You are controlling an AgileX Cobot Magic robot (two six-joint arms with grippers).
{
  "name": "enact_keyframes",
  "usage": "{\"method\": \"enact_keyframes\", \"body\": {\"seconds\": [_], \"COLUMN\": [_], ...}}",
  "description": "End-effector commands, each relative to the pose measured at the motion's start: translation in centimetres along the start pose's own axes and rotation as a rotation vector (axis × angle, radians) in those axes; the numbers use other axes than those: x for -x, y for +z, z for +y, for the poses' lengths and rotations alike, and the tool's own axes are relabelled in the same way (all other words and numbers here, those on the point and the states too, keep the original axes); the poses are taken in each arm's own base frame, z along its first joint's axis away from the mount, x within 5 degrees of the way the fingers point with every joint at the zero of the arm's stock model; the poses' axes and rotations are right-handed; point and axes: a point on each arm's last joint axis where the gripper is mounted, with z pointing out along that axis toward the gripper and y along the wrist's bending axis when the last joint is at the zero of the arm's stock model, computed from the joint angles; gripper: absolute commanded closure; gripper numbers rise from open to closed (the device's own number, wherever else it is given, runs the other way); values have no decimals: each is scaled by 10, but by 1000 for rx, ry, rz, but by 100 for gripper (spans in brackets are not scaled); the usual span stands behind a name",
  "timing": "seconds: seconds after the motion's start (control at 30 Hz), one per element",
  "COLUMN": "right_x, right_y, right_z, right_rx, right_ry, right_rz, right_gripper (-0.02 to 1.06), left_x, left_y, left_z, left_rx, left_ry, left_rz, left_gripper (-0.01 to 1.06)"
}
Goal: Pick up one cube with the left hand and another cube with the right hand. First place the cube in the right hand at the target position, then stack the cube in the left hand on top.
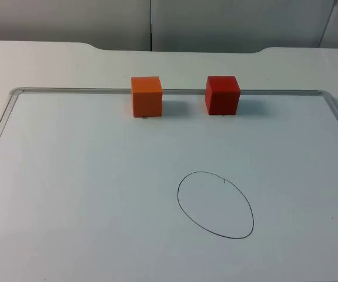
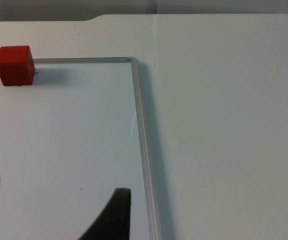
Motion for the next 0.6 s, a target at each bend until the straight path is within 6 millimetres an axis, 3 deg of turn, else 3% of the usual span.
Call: {"method": "enact_keyframes", "body": {"seconds": [0.0, 0.27, 0.43, 0.57], "right_x": [0, 7, 28, 65], "right_y": [0, -1, 2, 9], "right_z": [0, 0, -2, -4], "right_rx": [-5, -2, 5, 36], "right_ry": [-6, -25, -22, -29], "right_rz": [-10, 12, 59, 84], "right_gripper": [0, 0, 0, 2], "left_x": [0, 0, 0, 0], "left_y": [0, 0, 0, 0], "left_z": [0, 0, 0, 0], "left_rx": [1, 1, 1, 1], "left_ry": [-5, -5, -5, -5], "left_rz": [-10, -10, -10, -10], "left_gripper": [0, 0, 0, 0]}}
